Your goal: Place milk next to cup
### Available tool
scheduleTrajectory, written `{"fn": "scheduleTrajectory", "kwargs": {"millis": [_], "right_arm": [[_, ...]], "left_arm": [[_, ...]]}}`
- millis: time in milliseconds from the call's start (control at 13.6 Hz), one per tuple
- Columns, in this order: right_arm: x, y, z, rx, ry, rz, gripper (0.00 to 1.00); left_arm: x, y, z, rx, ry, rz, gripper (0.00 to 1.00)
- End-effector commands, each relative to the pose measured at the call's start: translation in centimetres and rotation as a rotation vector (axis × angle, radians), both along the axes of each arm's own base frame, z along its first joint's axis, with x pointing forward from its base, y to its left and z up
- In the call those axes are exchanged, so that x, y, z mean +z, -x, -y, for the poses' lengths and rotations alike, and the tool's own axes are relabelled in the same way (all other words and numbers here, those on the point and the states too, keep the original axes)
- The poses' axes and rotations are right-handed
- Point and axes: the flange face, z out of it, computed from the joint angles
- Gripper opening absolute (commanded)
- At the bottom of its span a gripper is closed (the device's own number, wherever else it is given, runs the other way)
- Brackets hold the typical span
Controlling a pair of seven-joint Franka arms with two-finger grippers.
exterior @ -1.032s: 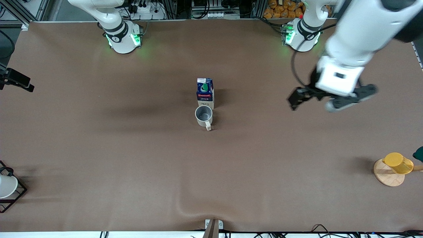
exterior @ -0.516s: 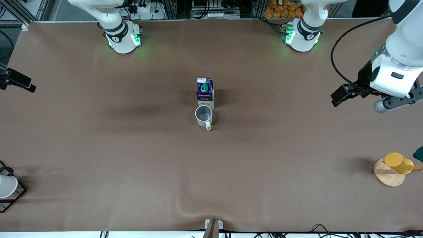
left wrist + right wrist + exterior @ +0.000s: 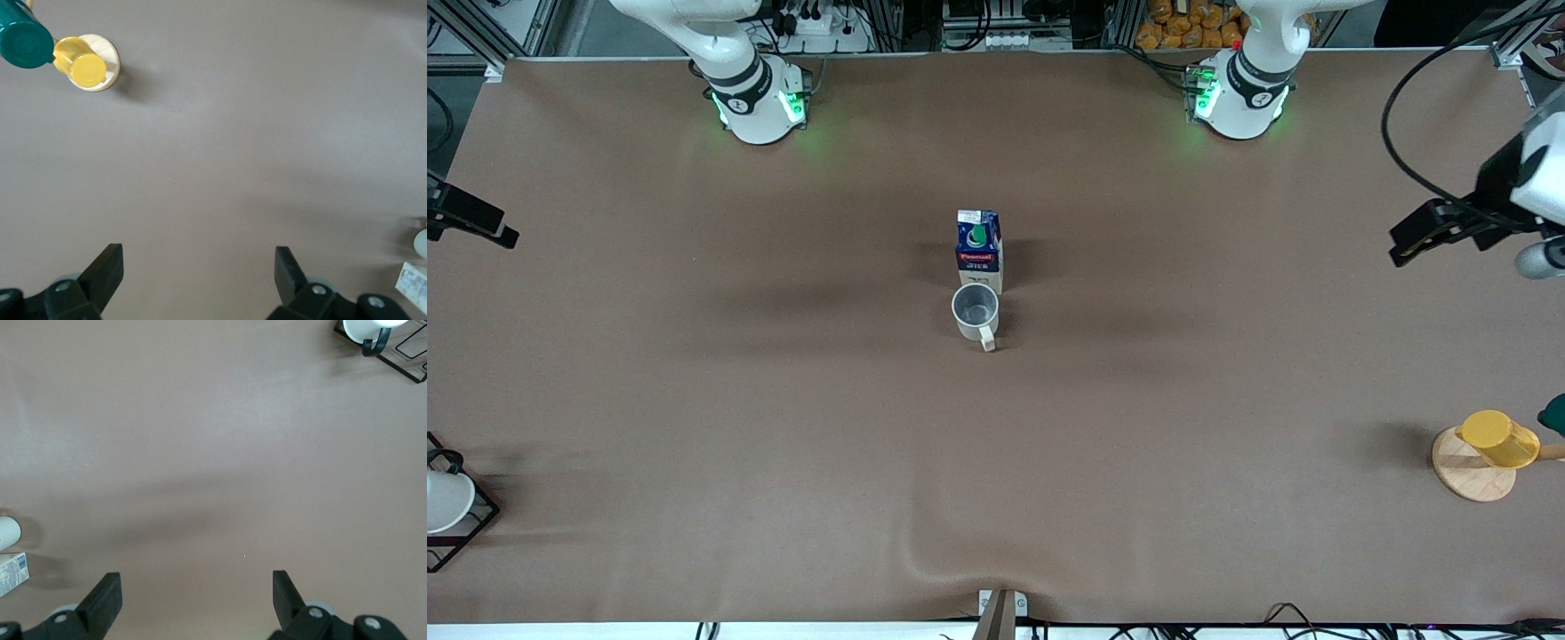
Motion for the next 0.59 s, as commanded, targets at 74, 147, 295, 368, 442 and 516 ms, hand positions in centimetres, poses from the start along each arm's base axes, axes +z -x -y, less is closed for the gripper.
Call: {"fn": "scheduleTrajectory", "kwargs": {"millis": [74, 147, 295, 368, 442, 516], "right_arm": [[0.5, 0.2, 0.1, -0.003, -0.003, 0.002, 1.00], [0.5, 0.2, 0.1, -0.003, -0.003, 0.002, 1.00], [0.6, 0.2, 0.1, -0.005, -0.003, 0.003, 1.00], [0.6, 0.2, 0.1, -0.003, -0.003, 0.003, 1.00], [0.6, 0.2, 0.1, -0.004, -0.003, 0.002, 1.00], [0.6, 0.2, 0.2, -0.006, -0.002, 0.001, 1.00]], "left_arm": [[1.0, 1.4, 0.6, -0.023, 0.007, -0.002, 1.00], [1.5, 1.9, 0.6, -0.023, 0.005, -0.002, 1.00], [1.4, 2.1, 0.9, -0.030, -0.006, -0.013, 1.00], [1.4, 2.2, 0.2, -0.033, -0.004, -0.017, 1.00], [1.7, 2.3, -0.3, -0.049, -0.004, -0.013, 1.00], [1.6, 2.3, -0.7, -0.047, 0.000, -0.024, 1.00]]}}
